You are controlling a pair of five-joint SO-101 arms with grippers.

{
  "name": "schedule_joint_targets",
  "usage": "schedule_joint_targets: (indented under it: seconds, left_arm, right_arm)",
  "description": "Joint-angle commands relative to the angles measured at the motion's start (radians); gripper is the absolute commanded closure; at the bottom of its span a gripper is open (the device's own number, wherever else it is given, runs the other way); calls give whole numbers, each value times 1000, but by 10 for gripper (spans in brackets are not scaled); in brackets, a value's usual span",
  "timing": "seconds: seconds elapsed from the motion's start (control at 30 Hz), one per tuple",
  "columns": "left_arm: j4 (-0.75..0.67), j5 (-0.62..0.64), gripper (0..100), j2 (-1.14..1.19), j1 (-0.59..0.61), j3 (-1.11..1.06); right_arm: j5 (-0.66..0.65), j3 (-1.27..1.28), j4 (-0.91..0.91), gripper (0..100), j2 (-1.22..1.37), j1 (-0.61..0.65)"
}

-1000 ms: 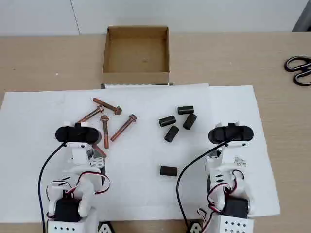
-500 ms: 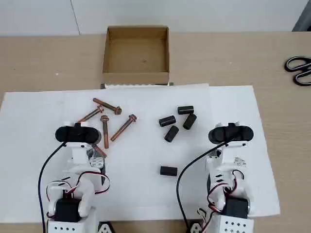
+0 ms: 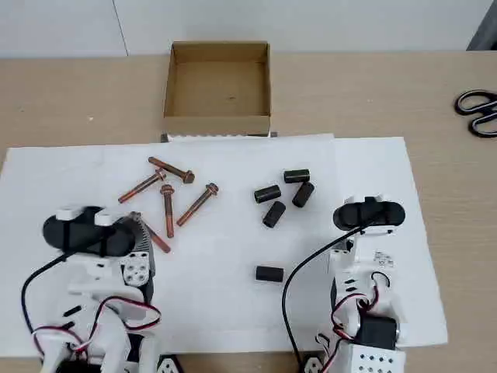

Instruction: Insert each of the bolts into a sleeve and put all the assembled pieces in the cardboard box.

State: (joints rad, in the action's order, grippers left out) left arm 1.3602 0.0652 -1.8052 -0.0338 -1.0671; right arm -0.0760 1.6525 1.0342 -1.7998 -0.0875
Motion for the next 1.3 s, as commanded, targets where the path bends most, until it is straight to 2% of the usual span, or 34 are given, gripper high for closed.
schedule_joint_targets:
  seconds: [0.0,0.2,0.43,0.57,1.07,1.2,1.27]
  left_arm:
    - [32,-12,994,20,0,127]
    - [161,-21,994,334,2,403]
    - [269,149,994,740,2,825]
    - [348,170,994,887,2,980]
    - [377,172,994,939,3,1027]
    - [391,169,994,988,3,1033]
    - [391,172,994,1010,3,1043]
  right_arm:
    - [-3,-6,2,995,-15,4]
    - [-3,-6,2,995,-15,4]
    - [-3,-6,2,995,-15,4]
    - [-3,-6,2,995,-15,4]
    - [2,-8,-27,995,-15,10]
    - [112,-160,30,995,-13,5]
    - [126,-247,81,995,-12,47]
